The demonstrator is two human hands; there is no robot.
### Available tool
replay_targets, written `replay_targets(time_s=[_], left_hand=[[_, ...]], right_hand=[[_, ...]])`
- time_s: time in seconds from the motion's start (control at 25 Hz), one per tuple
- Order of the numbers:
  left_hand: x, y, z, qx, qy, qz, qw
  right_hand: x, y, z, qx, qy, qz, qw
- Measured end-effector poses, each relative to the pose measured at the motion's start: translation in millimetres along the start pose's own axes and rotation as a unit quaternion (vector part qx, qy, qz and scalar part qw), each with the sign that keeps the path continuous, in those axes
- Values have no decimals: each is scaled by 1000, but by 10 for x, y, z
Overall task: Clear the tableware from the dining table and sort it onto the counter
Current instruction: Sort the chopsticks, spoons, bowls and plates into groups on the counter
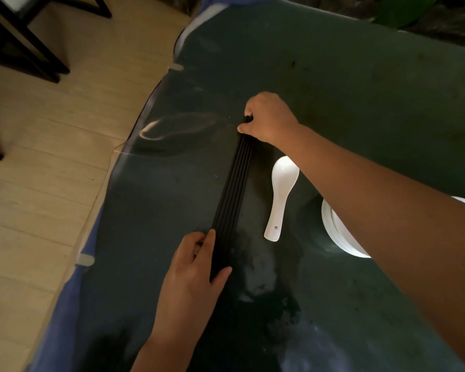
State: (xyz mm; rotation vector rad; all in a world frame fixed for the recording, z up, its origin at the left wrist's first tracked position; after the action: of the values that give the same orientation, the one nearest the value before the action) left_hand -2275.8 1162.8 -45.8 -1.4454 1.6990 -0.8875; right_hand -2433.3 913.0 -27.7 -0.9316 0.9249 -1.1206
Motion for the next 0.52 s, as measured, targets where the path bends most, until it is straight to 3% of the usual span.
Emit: replay_targets(time_s=[0.36,0.52], left_hand=[[-109,-56,30,-45,-18,-58,997],[-199,-101,241,-68,-6,-38,997]], right_hand=[[-28,5,-6,-18,10,0,1000],[-37,12,-6,-17,13,3,1000]])
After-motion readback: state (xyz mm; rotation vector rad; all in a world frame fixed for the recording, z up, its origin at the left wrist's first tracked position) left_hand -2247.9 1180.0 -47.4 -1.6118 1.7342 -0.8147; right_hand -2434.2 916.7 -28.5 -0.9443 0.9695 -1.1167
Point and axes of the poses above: each hand's wrist, its own x-axis towards the middle knuckle, its own y-axis out of the palm, z = x × y, the point moved 1 cm from there along x, towards the middle knuckle, and after that the axes turned 4 degrees about x, right-handed, at the moved point
